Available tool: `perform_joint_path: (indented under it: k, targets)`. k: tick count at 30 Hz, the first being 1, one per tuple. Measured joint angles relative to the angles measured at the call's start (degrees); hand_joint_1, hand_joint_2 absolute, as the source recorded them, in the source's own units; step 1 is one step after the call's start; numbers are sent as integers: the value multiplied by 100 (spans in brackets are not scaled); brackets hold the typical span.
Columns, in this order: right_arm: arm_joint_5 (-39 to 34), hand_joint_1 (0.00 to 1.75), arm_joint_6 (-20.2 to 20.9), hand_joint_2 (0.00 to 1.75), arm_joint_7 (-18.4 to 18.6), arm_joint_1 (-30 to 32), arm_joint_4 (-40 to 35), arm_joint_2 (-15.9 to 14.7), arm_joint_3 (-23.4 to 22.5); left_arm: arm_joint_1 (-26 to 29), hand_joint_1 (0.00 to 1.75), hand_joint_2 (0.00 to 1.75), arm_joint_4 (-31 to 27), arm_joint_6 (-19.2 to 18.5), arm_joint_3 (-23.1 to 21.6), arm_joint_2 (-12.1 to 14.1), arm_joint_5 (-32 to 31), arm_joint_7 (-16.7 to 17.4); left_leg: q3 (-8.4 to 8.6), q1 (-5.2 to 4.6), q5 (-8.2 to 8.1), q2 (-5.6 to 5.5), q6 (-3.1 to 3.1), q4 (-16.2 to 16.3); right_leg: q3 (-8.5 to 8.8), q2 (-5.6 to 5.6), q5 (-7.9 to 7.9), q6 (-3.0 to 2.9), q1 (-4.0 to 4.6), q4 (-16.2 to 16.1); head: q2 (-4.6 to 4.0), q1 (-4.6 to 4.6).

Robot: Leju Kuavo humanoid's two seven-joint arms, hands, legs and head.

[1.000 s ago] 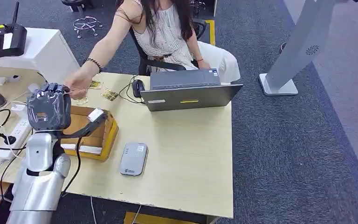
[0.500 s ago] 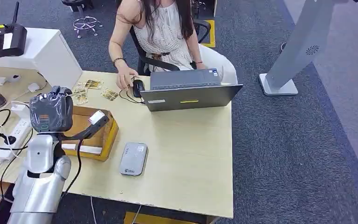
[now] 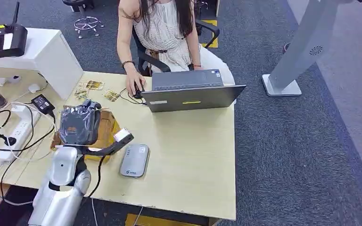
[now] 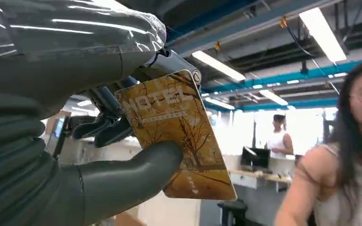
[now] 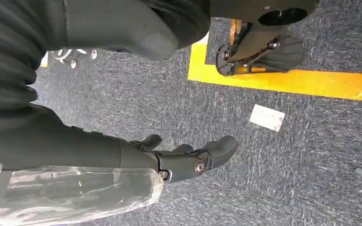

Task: Pass the card to the sensor for recognition and then transmit it.

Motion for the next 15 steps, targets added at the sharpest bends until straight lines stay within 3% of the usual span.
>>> perform_joint_path:
  k: [6,15]
  targets:
    - [35,0,11,175,61,0,0,0,0,244,175,175,22,-391,-623,-197,-9,179,-2,0,-1,2,0,0,-2,2,0,0,0,0,0,2]
    - [79,0,55,175,70,0,0,0,-7,313,175,175,136,-717,-900,-218,-9,324,-2,1,-1,2,0,0,-2,2,0,0,1,1,0,2]
